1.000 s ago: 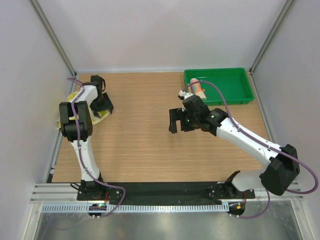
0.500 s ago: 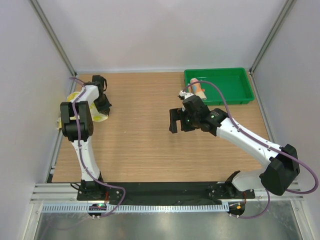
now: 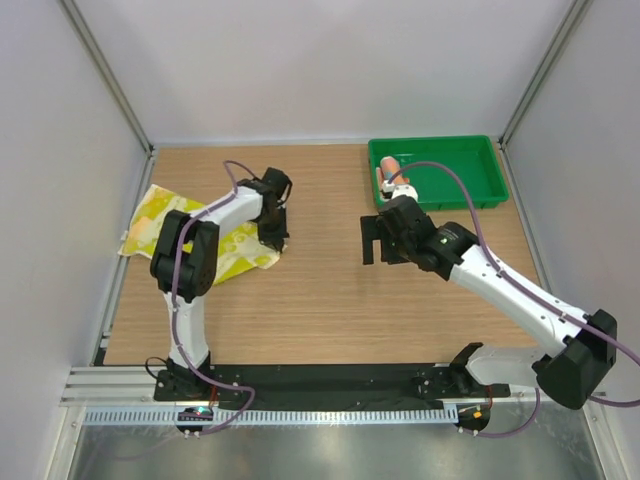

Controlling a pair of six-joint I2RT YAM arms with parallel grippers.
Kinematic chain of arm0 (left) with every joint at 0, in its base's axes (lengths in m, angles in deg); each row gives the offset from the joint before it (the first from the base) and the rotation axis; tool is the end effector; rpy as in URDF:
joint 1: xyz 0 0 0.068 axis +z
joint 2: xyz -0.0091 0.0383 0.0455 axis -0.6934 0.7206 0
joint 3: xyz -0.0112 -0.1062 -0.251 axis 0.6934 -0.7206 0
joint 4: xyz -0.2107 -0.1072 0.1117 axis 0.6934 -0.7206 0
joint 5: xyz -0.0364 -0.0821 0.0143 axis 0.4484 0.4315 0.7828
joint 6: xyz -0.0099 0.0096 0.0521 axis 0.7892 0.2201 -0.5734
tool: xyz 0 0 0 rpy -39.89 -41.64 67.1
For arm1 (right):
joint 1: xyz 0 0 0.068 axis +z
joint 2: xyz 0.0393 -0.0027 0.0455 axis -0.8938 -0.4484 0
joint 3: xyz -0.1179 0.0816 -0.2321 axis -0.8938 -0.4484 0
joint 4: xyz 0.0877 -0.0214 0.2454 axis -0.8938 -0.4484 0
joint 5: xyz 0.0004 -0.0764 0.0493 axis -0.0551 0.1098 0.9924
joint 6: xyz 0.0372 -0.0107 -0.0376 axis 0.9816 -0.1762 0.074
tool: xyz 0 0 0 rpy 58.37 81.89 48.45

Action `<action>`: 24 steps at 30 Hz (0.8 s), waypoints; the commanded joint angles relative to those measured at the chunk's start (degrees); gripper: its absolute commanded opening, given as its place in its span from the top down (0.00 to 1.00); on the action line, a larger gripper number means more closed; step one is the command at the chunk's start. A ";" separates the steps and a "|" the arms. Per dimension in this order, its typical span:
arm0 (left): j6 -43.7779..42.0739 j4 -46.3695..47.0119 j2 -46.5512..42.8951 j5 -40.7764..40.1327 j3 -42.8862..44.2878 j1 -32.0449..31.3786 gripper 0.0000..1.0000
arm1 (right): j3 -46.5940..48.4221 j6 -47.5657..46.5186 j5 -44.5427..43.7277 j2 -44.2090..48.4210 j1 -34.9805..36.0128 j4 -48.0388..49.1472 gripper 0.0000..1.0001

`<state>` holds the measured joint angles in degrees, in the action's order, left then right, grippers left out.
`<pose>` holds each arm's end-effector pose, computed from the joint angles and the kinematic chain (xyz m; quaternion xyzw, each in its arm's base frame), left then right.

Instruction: Roll the towels

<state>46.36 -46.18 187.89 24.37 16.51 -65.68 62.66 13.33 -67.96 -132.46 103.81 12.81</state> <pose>0.3732 -0.1501 0.1681 -0.0498 0.9913 -0.0627 0.1049 0.1992 0.1578 0.3099 -0.0737 0.9296 0.0833 0.3513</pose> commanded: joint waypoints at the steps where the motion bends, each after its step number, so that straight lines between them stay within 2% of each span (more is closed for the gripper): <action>1: 6.45 -0.12 -4.56 4.02 -0.81 -6.93 1.00 | -0.40 2.15 -7.69 3.06 0.07 -3.88 0.00; 4: 13.55 3.47 -4.21 8.07 -1.61 -13.26 1.00 | -0.83 2.85 -10.15 4.64 -0.54 -5.90 0.00; 7: 18.74 5.07 -1.24 8.26 2.77 -18.36 1.00 | -1.45 3.72 -11.91 6.49 -0.98 -7.57 0.00; 12: 25.96 7.18 5.62 11.59 14.88 -19.88 1.00 | -2.50 5.57 -11.91 10.79 -0.98 -9.33 0.00; 16: 26.86 6.30 9.06 6.43 26.84 -19.00 0.99 | -2.95 6.36 -10.42 13.60 -0.98 -10.83 0.00; 17: 25.90 5.69 9.76 5.19 29.13 -18.48 0.81 | -3.12 6.54 -10.16 13.96 -1.07 -10.92 0.00; 20: 23.53 0.17 14.59 9.47 38.62 -15.23 0.45 | -3.56 6.80 -7.96 14.58 -1.07 -11.18 0.00; 22: 19.93 -6.16 14.61 6.87 40.75 -14.08 0.39 | -4.44 6.54 -5.60 14.49 -1.07 -10.40 0.00; 24: 14.93 -7.41 9.01 1.34 37.26 -13.99 0.32 | -6.19 6.72 -3.84 13.97 -0.98 -8.38 0.00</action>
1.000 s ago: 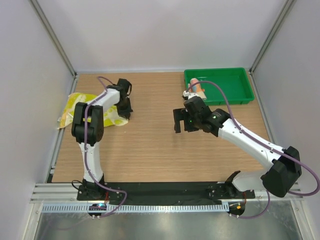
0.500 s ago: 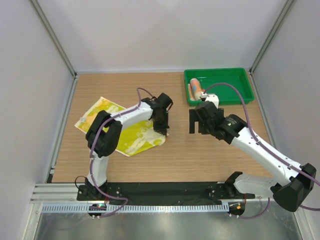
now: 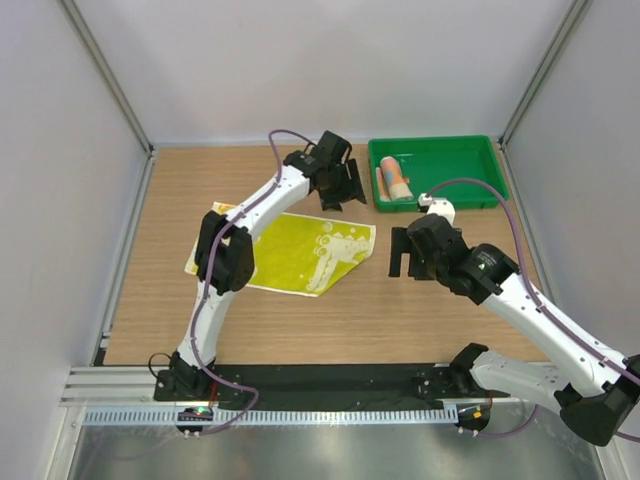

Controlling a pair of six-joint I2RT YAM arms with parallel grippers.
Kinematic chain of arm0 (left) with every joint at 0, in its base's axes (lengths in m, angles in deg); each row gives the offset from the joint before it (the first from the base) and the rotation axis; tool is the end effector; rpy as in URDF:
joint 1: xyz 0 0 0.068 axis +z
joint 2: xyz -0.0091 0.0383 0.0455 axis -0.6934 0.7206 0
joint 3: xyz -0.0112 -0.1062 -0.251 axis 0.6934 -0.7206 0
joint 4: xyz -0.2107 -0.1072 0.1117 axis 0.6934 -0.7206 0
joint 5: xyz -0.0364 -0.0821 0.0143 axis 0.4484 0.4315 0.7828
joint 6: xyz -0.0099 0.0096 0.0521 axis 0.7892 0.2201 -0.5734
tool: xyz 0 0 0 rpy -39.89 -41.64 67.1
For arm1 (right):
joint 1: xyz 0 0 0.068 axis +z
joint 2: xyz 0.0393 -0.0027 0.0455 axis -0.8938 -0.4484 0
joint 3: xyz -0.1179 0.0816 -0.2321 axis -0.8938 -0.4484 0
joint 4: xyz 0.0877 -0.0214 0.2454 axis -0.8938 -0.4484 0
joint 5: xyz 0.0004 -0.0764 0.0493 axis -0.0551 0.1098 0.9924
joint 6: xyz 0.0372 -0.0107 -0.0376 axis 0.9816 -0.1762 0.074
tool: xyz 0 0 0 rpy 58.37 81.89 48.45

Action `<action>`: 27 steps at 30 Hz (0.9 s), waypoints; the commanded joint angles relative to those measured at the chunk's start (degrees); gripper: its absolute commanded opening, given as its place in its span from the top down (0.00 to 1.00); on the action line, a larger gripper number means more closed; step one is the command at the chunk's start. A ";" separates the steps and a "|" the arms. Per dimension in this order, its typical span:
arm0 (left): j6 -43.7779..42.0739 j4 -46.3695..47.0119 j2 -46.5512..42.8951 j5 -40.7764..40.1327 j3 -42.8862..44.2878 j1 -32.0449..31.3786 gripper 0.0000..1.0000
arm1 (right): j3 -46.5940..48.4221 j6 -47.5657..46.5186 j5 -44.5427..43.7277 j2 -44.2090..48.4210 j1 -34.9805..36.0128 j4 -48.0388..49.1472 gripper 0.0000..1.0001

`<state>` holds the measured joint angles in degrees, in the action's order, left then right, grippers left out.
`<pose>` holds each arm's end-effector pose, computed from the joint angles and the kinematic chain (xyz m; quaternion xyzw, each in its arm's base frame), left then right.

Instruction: Roll the towels

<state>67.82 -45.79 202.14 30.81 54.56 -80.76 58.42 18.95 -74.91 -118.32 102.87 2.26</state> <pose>0.4040 -0.3090 0.2563 -0.0787 0.9398 -0.2703 0.1937 0.1511 0.1075 0.3241 -0.0005 0.9264 0.0465 0.3735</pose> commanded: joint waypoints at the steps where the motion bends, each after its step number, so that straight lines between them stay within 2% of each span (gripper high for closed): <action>1: -7.95 -7.54 -7.80 -9.66 -2.99 1.53 0.30 | -2.65 1.36 5.04 -0.61 -0.04 3.15 0.00; 3: -11.20 -7.28 -12.11 -13.81 -10.54 2.75 0.26 | -3.97 1.63 7.07 -3.16 -0.04 6.56 0.00; 5: -12.80 -6.84 -18.09 -17.34 -17.73 6.87 0.24 | -3.72 1.89 7.78 -7.27 -0.13 8.59 0.00; 7: -14.20 -6.05 -21.69 -16.48 -21.63 11.26 0.24 | -1.62 1.02 8.22 -10.53 -0.13 11.32 0.00; 8: -14.56 -6.05 -22.32 -14.56 -22.77 15.64 0.25 | -0.39 0.49 8.40 -12.73 -0.13 11.94 0.00; 11: -17.98 -5.70 -23.21 -14.18 -25.51 22.77 0.26 | 5.67 -2.15 9.45 -21.78 -1.36 13.00 0.00; 12: -19.21 -5.87 -22.86 -14.62 -25.07 24.02 0.26 | 8.99 -2.50 10.32 -26.85 -3.10 12.48 0.01; 19: -26.07 -9.56 -13.46 -15.24 -15.77 33.60 0.30 | 19.83 -5.84 18.67 -43.30 -11.81 13.35 0.08; 27: -27.57 -10.70 -2.04 -14.80 -6.10 38.44 0.31 | 34.41 -9.80 16.40 -57.65 -14.81 8.79 0.13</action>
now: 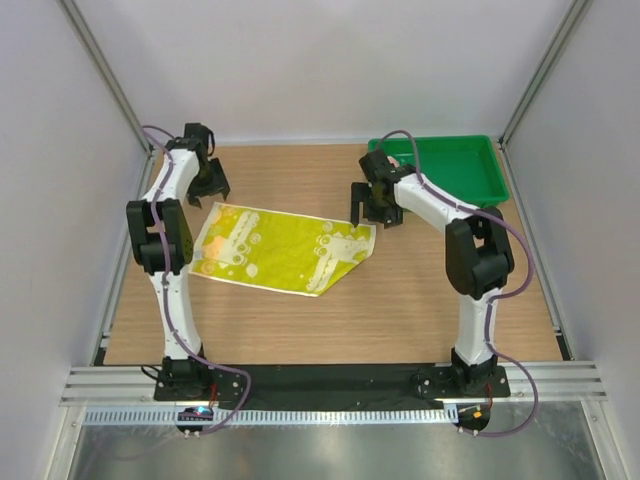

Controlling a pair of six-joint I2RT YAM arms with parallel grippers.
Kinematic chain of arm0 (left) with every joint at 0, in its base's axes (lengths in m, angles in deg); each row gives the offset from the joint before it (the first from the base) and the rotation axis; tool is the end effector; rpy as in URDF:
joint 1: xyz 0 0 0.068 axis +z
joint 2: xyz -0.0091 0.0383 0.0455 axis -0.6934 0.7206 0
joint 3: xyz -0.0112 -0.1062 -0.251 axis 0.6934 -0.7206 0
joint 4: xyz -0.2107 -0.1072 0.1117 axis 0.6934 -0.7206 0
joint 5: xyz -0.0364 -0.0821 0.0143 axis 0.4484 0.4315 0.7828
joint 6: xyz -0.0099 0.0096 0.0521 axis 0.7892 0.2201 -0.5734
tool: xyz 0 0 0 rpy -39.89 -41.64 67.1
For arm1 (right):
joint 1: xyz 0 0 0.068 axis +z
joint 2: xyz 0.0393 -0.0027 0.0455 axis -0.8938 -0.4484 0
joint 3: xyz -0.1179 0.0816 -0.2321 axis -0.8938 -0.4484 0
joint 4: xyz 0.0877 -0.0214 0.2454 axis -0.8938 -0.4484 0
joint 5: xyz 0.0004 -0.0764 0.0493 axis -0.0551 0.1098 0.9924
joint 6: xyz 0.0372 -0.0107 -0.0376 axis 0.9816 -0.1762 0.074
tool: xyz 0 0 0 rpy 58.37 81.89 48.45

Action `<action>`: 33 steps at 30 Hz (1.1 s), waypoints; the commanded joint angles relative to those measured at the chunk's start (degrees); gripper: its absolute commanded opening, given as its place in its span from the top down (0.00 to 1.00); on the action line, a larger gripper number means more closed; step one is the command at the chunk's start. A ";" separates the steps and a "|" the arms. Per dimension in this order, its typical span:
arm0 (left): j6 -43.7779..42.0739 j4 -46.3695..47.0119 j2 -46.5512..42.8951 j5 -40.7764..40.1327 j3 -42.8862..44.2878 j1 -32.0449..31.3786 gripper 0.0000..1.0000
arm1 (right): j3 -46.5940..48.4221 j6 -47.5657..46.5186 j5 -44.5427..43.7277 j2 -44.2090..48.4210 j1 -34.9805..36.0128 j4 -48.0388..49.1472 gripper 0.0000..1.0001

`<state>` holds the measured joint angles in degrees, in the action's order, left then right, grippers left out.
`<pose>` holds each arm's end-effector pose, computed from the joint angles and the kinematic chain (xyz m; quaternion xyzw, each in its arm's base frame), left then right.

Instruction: Roll the towels

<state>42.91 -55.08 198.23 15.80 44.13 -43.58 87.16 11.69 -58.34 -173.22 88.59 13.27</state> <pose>0.4699 0.0070 0.2236 -0.2202 0.9542 0.0190 0.2016 0.3735 0.1724 0.2176 0.0015 0.9766 0.0463 0.2098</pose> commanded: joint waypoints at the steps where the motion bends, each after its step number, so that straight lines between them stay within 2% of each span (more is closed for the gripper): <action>1: -3.09 -1.94 4.06 0.30 5.38 1.27 0.31 | 6.47 -2.72 -0.52 -3.80 -0.80 -2.58 0.13; 4: -3.44 -2.73 6.71 -1.19 8.20 1.44 0.31 | 8.58 -3.94 0.27 -7.32 -1.94 -2.15 0.14; 14: -3.44 -0.01 11.38 4.96 9.70 1.97 0.33 | 12.28 -5.18 -0.62 -13.12 -3.79 -2.68 0.14; 21: -3.18 1.83 11.38 6.19 6.37 1.88 0.48 | 10.79 -4.13 4.57 -13.92 -3.53 -0.48 0.27; 24: -3.09 2.63 11.55 6.72 5.48 1.88 0.59 | 10.52 -4.04 4.66 -14.27 -2.82 0.05 0.37; 25: -3.00 2.80 11.64 6.72 5.40 1.88 0.66 | 10.52 -3.95 6.66 -14.44 -2.73 0.14 0.40; 26: -3.00 2.89 11.82 6.72 5.39 1.97 0.71 | 10.61 -3.86 6.95 -14.97 -2.47 0.40 0.46; 27: -3.18 3.07 12.17 9.07 5.39 1.97 0.80 | 10.61 -3.60 7.21 -15.23 -2.38 0.58 0.52; 28: -3.18 3.15 12.26 9.09 5.39 1.88 0.84 | 10.52 -3.60 7.39 -15.41 -2.38 0.66 0.58; 29: -3.18 3.33 12.43 10.05 5.48 1.97 0.89 | 10.43 -3.42 7.82 -15.67 -2.30 1.10 0.68; 31: -3.09 3.33 12.52 10.85 5.48 1.88 1.00 | 10.35 -3.25 8.18 -16.11 -2.29 1.45 0.79; 32: -3.09 3.24 12.44 11.11 5.40 1.88 1.00 | 10.34 -3.24 8.35 -16.20 -2.29 1.54 0.90; 33: -3.18 3.42 12.26 11.20 4.96 1.97 1.00 | 10.26 -3.07 8.35 -16.20 -2.29 1.72 0.97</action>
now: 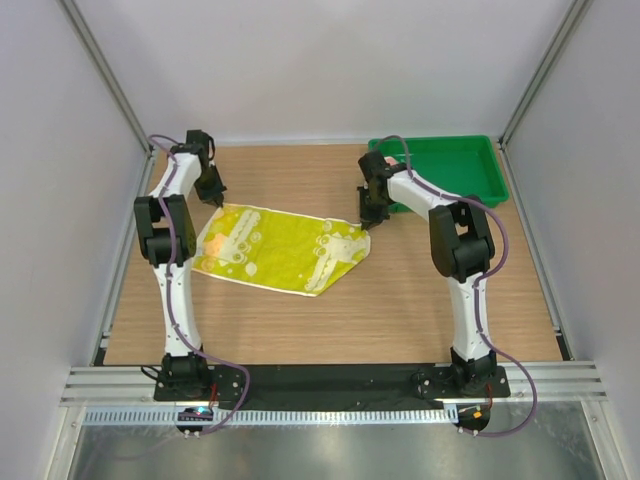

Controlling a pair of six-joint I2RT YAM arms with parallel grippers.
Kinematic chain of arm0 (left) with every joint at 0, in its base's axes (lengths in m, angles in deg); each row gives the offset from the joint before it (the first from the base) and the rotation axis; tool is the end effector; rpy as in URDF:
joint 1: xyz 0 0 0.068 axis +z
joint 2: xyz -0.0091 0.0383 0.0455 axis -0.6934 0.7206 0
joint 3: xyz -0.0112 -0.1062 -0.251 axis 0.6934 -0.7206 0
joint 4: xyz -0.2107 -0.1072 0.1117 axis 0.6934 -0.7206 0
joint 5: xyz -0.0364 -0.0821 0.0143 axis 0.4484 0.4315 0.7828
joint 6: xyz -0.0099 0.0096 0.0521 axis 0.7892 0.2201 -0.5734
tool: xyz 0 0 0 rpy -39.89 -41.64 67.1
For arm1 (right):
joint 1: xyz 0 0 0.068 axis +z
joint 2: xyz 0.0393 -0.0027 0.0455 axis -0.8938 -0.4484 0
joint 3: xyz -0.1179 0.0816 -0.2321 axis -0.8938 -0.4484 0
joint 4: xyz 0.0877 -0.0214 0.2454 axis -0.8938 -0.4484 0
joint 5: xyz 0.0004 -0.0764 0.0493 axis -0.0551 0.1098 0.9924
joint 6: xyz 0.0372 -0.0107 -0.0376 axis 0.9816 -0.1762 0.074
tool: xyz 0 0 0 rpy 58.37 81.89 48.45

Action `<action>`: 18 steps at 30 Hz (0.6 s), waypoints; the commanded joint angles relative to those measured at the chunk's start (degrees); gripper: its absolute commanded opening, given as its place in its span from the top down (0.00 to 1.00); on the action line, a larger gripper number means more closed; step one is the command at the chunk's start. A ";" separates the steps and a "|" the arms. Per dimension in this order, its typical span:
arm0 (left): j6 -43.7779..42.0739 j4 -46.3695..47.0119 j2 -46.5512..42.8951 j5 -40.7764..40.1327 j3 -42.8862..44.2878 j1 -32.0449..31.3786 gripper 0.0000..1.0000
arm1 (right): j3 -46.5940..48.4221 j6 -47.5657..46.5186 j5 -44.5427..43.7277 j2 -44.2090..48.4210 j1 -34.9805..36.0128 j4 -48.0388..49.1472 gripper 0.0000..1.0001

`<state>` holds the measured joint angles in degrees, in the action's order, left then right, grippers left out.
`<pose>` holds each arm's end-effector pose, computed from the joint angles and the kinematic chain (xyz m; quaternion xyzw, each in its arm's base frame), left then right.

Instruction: Roll the towels

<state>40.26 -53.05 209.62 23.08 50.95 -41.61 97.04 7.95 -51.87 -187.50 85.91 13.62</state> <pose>0.5031 0.0200 0.1665 -0.2038 0.9638 -0.0307 0.1691 0.4225 0.1763 0.1639 -0.0192 0.9842 0.0732 0.1598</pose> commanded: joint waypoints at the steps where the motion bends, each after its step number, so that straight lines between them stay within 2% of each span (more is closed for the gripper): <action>1: -0.53 1.65 0.61 4.10 -2.04 0.00 1.00 | 0.38 0.58 1.88 -1.84 0.39 1.54 0.99; 6: 0.17 2.26 -4.39 4.19 -4.76 -0.17 1.00 | 1.43 0.23 1.62 -0.18 0.39 1.46 0.99; 10: 1.40 3.40 -12.21 4.10 -11.33 -0.17 1.00 | 1.44 -0.38 1.36 5.25 0.57 0.84 0.99; 13: 2.54 4.63 -22.30 4.10 -17.58 -0.35 1.00 | -0.58 -0.30 1.62 9.92 0.75 1.11 0.99; 18: 3.33 5.96 -39.88 3.40 -33.39 -1.76 1.00 | -11.12 0.40 1.19 26.52 3.03 3.22 0.99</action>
<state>42.65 -48.63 181.22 25.98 22.34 -42.20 89.19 8.34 -50.56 -174.32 86.93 15.61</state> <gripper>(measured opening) 0.008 0.047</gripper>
